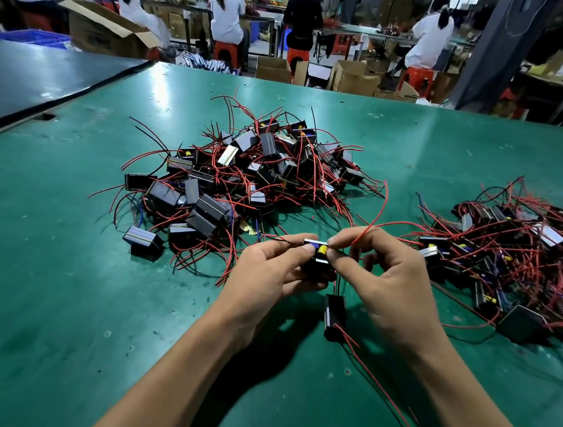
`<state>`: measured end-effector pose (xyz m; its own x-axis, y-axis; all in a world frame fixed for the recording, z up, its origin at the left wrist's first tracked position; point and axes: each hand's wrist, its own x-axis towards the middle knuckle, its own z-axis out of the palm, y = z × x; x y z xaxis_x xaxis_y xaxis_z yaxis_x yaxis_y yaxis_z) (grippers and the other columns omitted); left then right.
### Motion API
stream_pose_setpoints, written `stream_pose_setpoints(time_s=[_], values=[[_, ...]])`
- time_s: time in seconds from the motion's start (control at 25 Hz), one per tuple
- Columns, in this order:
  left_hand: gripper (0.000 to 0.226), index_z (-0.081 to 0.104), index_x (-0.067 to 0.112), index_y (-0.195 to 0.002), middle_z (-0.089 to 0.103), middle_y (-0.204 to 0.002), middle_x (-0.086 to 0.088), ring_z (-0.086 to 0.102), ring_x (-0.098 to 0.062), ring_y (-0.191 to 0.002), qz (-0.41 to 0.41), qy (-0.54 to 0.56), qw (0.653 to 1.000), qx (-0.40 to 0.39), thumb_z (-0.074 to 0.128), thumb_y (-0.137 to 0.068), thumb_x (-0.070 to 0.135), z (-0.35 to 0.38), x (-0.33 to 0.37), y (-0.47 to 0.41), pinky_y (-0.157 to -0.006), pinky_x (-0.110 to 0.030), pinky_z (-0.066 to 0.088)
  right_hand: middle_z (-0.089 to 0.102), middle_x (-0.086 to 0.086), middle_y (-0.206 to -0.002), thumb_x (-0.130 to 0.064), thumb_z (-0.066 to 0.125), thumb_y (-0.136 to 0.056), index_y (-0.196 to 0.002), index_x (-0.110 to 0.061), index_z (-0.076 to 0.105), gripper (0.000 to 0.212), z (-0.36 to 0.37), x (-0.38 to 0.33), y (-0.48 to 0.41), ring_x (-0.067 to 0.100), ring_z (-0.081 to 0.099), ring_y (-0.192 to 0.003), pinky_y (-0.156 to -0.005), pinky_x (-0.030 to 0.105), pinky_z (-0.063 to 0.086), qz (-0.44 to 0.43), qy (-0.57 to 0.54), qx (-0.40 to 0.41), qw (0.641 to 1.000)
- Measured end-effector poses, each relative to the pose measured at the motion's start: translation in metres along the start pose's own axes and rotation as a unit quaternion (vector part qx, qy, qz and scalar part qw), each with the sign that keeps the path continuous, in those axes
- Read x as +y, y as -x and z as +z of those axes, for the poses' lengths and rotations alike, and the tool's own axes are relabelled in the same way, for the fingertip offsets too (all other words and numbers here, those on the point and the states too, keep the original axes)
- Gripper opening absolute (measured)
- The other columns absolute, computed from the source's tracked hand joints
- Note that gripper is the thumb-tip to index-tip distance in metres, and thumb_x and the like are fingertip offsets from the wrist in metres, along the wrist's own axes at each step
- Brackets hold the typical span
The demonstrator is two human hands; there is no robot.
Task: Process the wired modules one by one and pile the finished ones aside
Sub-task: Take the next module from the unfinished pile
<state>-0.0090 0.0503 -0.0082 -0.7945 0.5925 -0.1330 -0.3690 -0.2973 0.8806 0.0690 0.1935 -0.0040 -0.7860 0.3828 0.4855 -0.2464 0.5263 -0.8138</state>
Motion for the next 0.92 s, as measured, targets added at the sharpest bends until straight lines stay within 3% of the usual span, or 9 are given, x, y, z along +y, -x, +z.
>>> stream_pose_setpoints(time_s=[0.16,0.36,0.48,0.6,0.68,0.76,0.92], values=[[0.018,0.067,-0.003,-0.107,0.074,-0.096,-0.022,0.073,-0.027,-0.083,0.001,-0.023,1.0,0.019,0.062,-0.091,0.004,-0.001,-0.001,-0.001,-0.072,-0.033,0.062,0.073,-0.009,-0.088,0.003,0.079,-0.076,-0.085,-0.019,0.074,0.024,0.003,0.0,0.001,0.008,0.066,-0.084,-0.074,0.008,0.039,-0.079,0.087,-0.009,0.993],[0.015,0.068,-0.002,-0.102,0.074,-0.084,-0.017,0.072,-0.024,-0.075,0.003,-0.014,0.999,0.038,0.062,-0.089,-0.004,0.0,0.0,-0.003,-0.071,-0.032,0.062,0.069,-0.01,-0.095,-0.016,0.074,-0.078,-0.083,-0.027,0.072,0.013,0.004,0.001,0.001,0.014,0.064,-0.087,-0.072,0.016,0.042,-0.027,0.021,-0.022,0.999],[0.017,0.068,-0.002,-0.103,0.074,-0.088,-0.021,0.072,-0.026,-0.076,0.024,-0.003,0.997,0.067,0.063,-0.087,-0.007,-0.002,0.001,-0.003,-0.074,-0.034,0.062,0.069,-0.004,-0.093,-0.027,0.08,-0.076,-0.079,-0.026,0.067,0.014,0.009,0.0,0.002,0.017,0.066,-0.083,-0.075,0.031,0.053,0.06,-0.058,-0.001,0.997],[0.018,0.07,0.002,-0.1,0.073,-0.081,-0.014,0.071,-0.021,-0.073,0.058,-0.031,0.993,0.093,0.064,-0.086,-0.008,-0.003,0.001,-0.002,-0.077,-0.033,0.061,0.073,-0.001,-0.083,-0.031,0.085,-0.077,-0.08,-0.021,0.067,0.021,0.015,0.002,0.003,0.015,0.064,-0.072,-0.074,0.039,0.054,0.132,-0.051,0.01,0.99],[0.02,0.069,0.006,-0.1,0.071,-0.075,-0.007,0.068,-0.018,-0.072,0.073,-0.059,0.991,0.096,0.064,-0.086,-0.008,-0.002,-0.001,-0.003,-0.078,-0.032,0.059,0.075,-0.002,-0.084,-0.031,0.082,-0.081,-0.088,-0.02,0.072,0.017,0.019,0.002,0.004,0.018,0.069,-0.077,-0.078,0.04,0.055,0.156,-0.051,-0.014,0.986],[0.02,0.067,0.006,-0.099,0.07,-0.074,-0.004,0.067,-0.017,-0.072,0.089,-0.079,0.989,0.093,0.063,-0.086,-0.009,0.0,-0.003,-0.003,-0.076,-0.029,0.059,0.077,-0.005,-0.084,-0.028,0.079,-0.084,-0.089,-0.02,0.074,0.011,0.021,0.001,0.003,0.017,0.072,-0.082,-0.081,0.036,0.057,0.161,-0.044,-0.016,0.986],[0.019,0.067,0.009,-0.096,0.071,-0.079,-0.005,0.068,-0.014,-0.073,0.127,-0.124,0.978,0.106,0.064,-0.087,-0.008,0.001,-0.006,-0.003,-0.074,-0.024,0.058,0.076,-0.011,-0.079,-0.024,0.078,-0.085,-0.089,-0.022,0.075,0.005,0.024,0.001,0.004,0.009,0.071,-0.073,-0.073,0.023,0.054,0.141,0.0,0.018,0.99]])
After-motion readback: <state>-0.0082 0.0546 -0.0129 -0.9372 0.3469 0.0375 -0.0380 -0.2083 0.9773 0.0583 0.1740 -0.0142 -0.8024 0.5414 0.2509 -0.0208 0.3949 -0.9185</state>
